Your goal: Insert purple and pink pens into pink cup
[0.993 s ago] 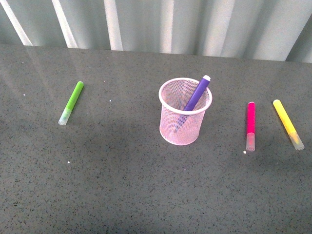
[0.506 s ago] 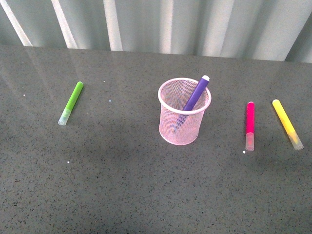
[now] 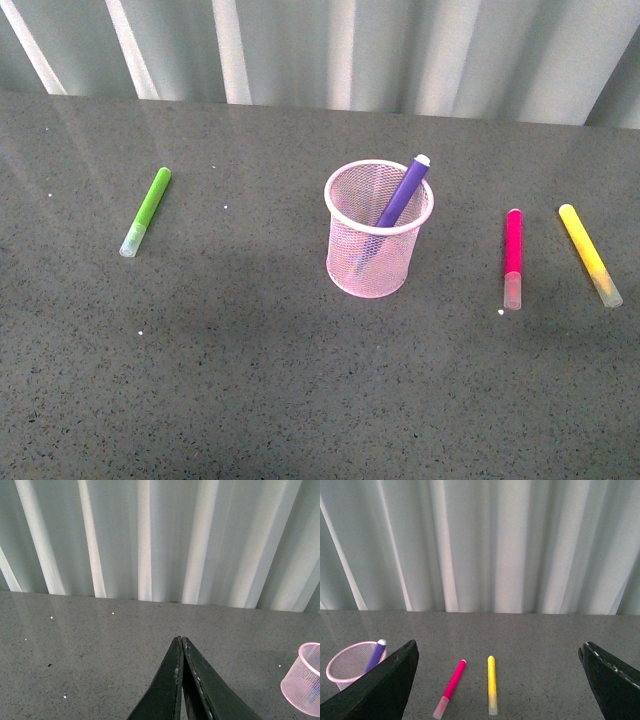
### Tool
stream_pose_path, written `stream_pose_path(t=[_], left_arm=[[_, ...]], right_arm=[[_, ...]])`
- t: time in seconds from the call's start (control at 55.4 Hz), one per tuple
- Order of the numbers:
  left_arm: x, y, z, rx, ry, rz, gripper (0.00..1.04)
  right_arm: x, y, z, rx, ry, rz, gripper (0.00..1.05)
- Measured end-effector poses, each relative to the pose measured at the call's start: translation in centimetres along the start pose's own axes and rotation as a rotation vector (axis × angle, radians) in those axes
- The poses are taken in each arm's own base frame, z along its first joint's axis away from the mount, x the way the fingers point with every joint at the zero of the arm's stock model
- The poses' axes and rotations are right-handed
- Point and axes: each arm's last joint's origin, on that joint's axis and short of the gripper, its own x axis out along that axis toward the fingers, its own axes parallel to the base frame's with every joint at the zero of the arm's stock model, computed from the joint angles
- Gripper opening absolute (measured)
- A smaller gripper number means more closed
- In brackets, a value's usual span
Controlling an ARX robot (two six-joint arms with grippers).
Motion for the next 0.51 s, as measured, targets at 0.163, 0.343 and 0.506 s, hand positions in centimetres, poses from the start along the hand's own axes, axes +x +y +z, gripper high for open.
stream_pose_path(t=[0.163,0.343,0.506], left_arm=[[-0.4,0.0,0.0,0.000,0.000,0.000,0.04],[-0.7,0.0,0.0,0.000,0.001,0.000,0.04],[-1.2,0.0,-0.1,0.000,0.005,0.000,0.04]], right_arm=[[0.0,0.0,0.0,0.000,0.000,0.000,0.98],[0.0,0.0,0.0,0.000,0.000,0.000,0.98],[0.0,0.0,0.0,0.000,0.000,0.000,0.98]])
